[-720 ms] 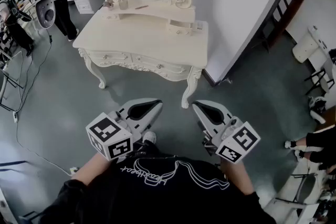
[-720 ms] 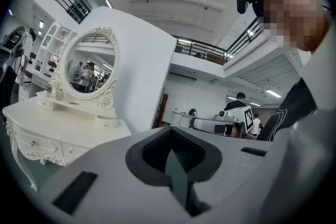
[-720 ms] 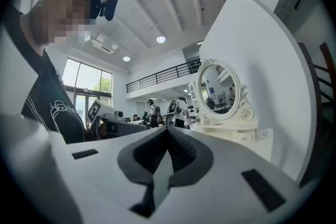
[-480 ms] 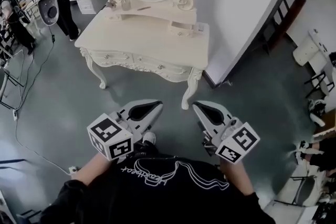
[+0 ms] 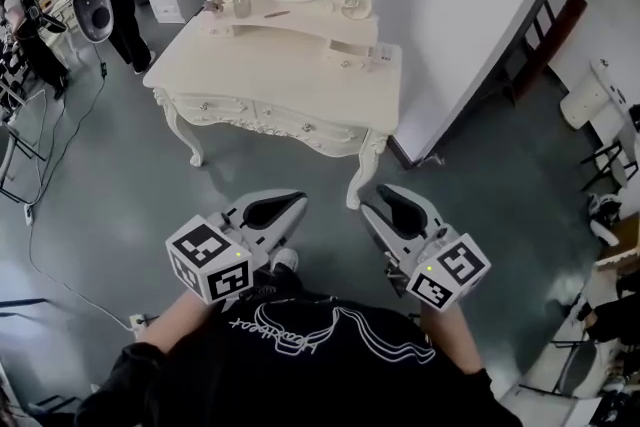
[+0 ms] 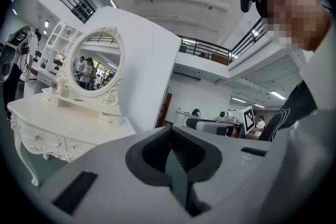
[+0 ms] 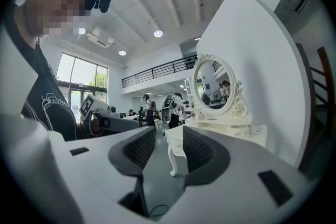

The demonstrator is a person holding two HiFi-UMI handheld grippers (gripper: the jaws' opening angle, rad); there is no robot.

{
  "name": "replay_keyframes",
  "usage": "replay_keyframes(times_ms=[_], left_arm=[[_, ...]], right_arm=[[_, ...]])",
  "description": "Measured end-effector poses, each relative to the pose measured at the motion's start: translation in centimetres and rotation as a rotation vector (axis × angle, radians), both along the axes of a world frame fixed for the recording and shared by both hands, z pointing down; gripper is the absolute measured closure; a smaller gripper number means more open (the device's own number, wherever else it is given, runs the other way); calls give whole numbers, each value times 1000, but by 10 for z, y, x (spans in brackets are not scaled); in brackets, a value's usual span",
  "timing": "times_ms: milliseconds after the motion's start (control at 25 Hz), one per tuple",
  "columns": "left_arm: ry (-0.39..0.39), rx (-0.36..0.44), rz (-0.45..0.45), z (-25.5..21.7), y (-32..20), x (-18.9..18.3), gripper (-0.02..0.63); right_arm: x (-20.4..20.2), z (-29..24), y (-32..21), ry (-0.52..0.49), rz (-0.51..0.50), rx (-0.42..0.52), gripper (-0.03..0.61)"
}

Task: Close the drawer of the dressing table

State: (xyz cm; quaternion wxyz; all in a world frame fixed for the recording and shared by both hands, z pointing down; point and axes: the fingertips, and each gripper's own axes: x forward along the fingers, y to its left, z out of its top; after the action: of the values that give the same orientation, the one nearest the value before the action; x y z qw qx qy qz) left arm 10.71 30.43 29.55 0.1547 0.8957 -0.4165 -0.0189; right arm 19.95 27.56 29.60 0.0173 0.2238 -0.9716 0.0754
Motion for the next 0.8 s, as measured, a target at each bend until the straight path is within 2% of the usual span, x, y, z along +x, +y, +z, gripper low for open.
replay_keyframes(times_ms=[120,280,800], left_arm=[[2,-11,-5,5,-5,-3,611],[4,-16,-8,7,-15,-6,611],[15,-30,7,22,-80,-27,610]], right_arm=[[1,4,-9,8,23,-5,370],[-1,8,-18,12,18,-28,337],[-21,27,-84,11,41,-65,351]])
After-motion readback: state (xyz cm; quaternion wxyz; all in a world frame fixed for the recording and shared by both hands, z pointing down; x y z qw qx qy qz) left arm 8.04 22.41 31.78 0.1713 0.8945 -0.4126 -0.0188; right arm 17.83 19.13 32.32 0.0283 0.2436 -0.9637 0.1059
